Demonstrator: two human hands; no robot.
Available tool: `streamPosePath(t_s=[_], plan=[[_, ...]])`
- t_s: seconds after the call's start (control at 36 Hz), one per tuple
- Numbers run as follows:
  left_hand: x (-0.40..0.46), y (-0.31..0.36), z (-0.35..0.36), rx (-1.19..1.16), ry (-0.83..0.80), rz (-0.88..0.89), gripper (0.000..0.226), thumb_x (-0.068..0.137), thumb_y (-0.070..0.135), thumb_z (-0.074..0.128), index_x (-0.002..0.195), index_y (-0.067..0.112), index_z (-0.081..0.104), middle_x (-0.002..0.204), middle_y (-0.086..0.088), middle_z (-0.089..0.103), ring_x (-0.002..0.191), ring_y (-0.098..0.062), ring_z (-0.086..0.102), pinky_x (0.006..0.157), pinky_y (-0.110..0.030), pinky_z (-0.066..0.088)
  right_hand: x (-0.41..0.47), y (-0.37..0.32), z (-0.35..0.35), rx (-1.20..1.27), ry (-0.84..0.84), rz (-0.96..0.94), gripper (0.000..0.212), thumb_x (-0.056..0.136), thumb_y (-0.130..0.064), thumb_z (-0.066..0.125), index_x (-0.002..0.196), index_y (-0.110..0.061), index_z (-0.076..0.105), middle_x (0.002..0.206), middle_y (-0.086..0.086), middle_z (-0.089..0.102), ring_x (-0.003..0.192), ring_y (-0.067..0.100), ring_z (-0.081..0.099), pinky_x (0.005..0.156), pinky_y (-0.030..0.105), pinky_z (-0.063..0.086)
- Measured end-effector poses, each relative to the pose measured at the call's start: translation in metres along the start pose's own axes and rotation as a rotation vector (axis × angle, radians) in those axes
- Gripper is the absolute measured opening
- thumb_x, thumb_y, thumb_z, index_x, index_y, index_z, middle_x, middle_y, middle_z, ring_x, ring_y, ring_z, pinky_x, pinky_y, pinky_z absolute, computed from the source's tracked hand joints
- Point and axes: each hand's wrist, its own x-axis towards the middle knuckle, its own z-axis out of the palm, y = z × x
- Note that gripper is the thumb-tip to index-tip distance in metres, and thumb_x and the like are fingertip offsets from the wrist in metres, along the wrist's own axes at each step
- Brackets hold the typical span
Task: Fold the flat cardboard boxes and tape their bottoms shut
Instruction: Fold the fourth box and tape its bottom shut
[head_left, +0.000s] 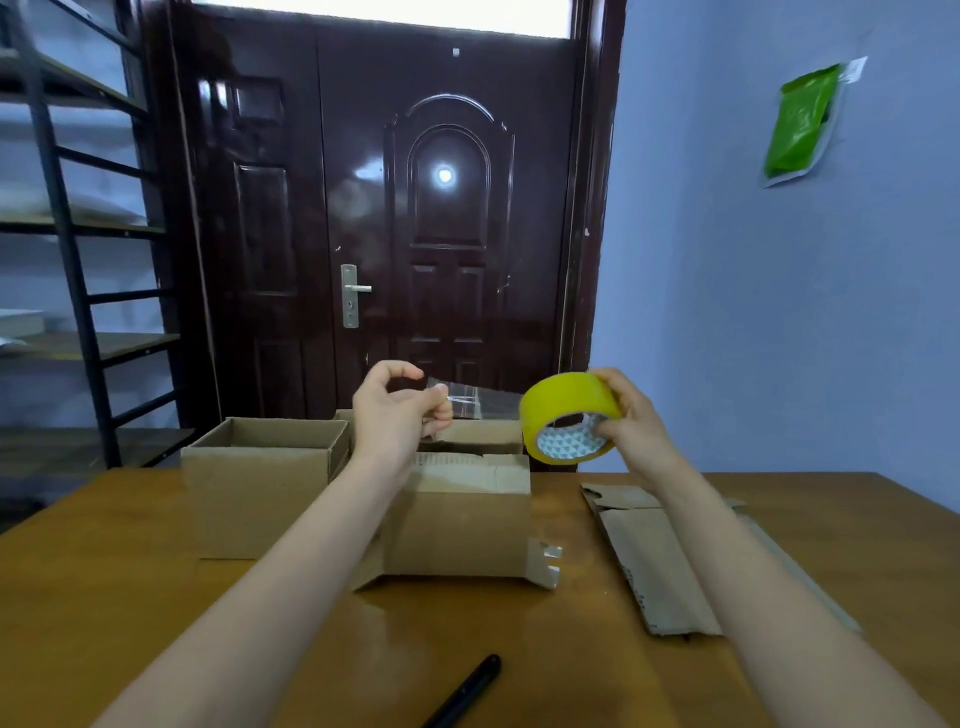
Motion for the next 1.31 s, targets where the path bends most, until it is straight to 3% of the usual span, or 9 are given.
streamPosePath(t_s=[0.22,0.36,0.53,0.67,0.81,0.94,1.03,1.14,1.31], plan=[[0.009,0.011,-0.007,0.088,0.005,0.056,0.026,0.084,-0.004,0.066,0.094,0.017,0.053,0.073,-0.014,0.067,0.067,-0.020,0.067,0.067,-0.032,0.059,0.017,-0.021,-0.011,-0.472,-0.069,-0.225,0.058,0.074,0.019,0.041,0.116,-0.022,0.048,0.108,0.003,0.048,0.093,0.015,0.047,0.070,0.026,0.040],[0.014,0.010,-0.018,0.151,0.038,0.080,0.027,0.083,0.000,0.069,0.098,0.017,0.055,0.079,-0.017,0.070,0.073,-0.023,0.070,0.069,-0.032,0.059,0.030,-0.017,-0.024,-1.230,-0.059,-0.314,0.060,0.076,0.004,0.053,0.130,-0.021,0.048,0.109,0.008,0.050,0.105,0.028,0.046,0.078,0.035,0.036],[0.027,-0.001,-0.032,0.356,-0.011,-0.017,0.034,0.084,0.008,0.069,0.116,0.009,0.055,0.081,-0.013,0.072,0.076,-0.023,0.071,0.075,-0.034,0.059,0.031,-0.018,-0.018,-0.718,0.233,-0.241,0.048,0.077,0.008,0.052,0.118,-0.016,0.059,0.110,0.005,0.060,0.102,0.025,0.055,0.077,0.030,0.041],[0.035,0.001,-0.036,0.442,-0.074,-0.221,0.011,0.084,0.005,0.069,0.093,-0.002,0.067,0.084,-0.016,0.069,0.073,-0.018,0.068,0.060,-0.022,0.058,0.031,-0.023,-0.008,-0.277,0.424,-0.206,0.031,0.081,0.002,0.060,0.105,-0.016,0.065,0.098,-0.001,0.065,0.092,0.016,0.060,0.073,0.014,0.042],[0.042,0.007,-0.035,0.397,-0.101,-0.324,0.006,0.085,0.004,0.068,0.089,0.000,0.067,0.083,-0.016,0.067,0.073,-0.021,0.067,0.062,-0.030,0.060,0.033,-0.026,0.005,0.001,0.469,-0.135,0.027,0.079,0.003,0.059,0.092,-0.019,0.067,0.082,-0.005,0.064,0.081,0.014,0.060,0.072,0.024,0.046],[0.047,0.012,-0.039,0.395,-0.138,-0.417,0.004,0.089,0.005,0.063,0.085,0.006,0.062,0.087,-0.016,0.065,0.076,-0.025,0.066,0.060,-0.033,0.059,0.032,-0.025,0.003,-0.186,0.390,-0.211,0.021,0.083,0.000,0.061,0.088,-0.019,0.058,0.077,-0.010,0.057,0.073,0.005,0.053,0.057,0.003,0.038],[0.050,0.012,-0.040,0.301,-0.128,-0.499,0.003,0.091,0.003,0.059,0.088,0.005,0.061,0.094,-0.021,0.066,0.081,-0.028,0.068,0.064,-0.033,0.060,0.032,-0.020,0.000,-0.299,0.354,-0.228,0.022,0.083,0.003,0.058,0.088,-0.018,0.056,0.079,-0.004,0.056,0.076,0.013,0.052,0.058,0.011,0.037],[0.053,0.010,-0.041,0.154,-0.139,-0.557,0.004,0.090,0.001,0.059,0.087,0.002,0.062,0.070,-0.013,0.071,0.063,-0.020,0.071,0.053,-0.029,0.059,0.031,-0.014,-0.006,-0.439,0.307,-0.242,0.029,0.081,0.006,0.056,0.093,-0.020,0.055,0.087,0.002,0.057,0.082,0.021,0.053,0.059,0.021,0.036],[0.058,0.007,-0.042,0.249,-0.105,-0.504,0.002,0.085,0.003,0.065,0.087,0.002,0.066,0.062,-0.007,0.071,0.054,-0.012,0.069,0.047,-0.022,0.055,0.028,-0.008,-0.014,-0.767,0.227,-0.254,0.035,0.084,0.003,0.055,0.116,-0.009,0.057,0.101,0.007,0.058,0.088,0.023,0.051,0.068,0.029,0.037]])
